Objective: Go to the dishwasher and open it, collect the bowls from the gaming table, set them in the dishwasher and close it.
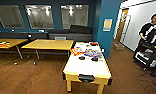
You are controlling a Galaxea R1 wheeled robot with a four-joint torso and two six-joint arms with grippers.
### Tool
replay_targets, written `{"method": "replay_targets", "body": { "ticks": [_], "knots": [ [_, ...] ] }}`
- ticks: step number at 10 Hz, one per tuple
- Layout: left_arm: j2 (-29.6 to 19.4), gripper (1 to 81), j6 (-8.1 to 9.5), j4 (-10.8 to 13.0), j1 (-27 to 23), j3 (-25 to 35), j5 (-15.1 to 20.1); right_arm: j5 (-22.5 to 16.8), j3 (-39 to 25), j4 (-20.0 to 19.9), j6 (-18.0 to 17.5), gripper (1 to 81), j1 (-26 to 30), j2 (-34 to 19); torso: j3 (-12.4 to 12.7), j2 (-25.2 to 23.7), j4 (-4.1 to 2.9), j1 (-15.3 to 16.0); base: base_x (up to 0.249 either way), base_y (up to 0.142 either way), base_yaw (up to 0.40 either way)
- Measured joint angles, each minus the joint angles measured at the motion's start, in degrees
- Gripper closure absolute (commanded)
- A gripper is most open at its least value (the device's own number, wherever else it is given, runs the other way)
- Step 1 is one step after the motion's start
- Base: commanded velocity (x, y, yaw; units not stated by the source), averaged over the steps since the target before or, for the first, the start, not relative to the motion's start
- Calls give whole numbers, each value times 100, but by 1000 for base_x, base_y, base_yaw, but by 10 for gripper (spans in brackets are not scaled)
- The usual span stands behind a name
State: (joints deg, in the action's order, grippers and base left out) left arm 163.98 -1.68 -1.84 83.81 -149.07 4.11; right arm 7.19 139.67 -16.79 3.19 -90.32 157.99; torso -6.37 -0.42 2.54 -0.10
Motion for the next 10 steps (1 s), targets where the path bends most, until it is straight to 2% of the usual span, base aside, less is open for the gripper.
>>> {"method": "replay_targets", "body": {
  "ticks": [10],
  "knots": [
    [0, 811, 0, 9, -74, 0, -52, -80, 113, 4, 2, 811, 96, 78, 0, 2, 0, 10, 0, 0, 0]
  ]
}}
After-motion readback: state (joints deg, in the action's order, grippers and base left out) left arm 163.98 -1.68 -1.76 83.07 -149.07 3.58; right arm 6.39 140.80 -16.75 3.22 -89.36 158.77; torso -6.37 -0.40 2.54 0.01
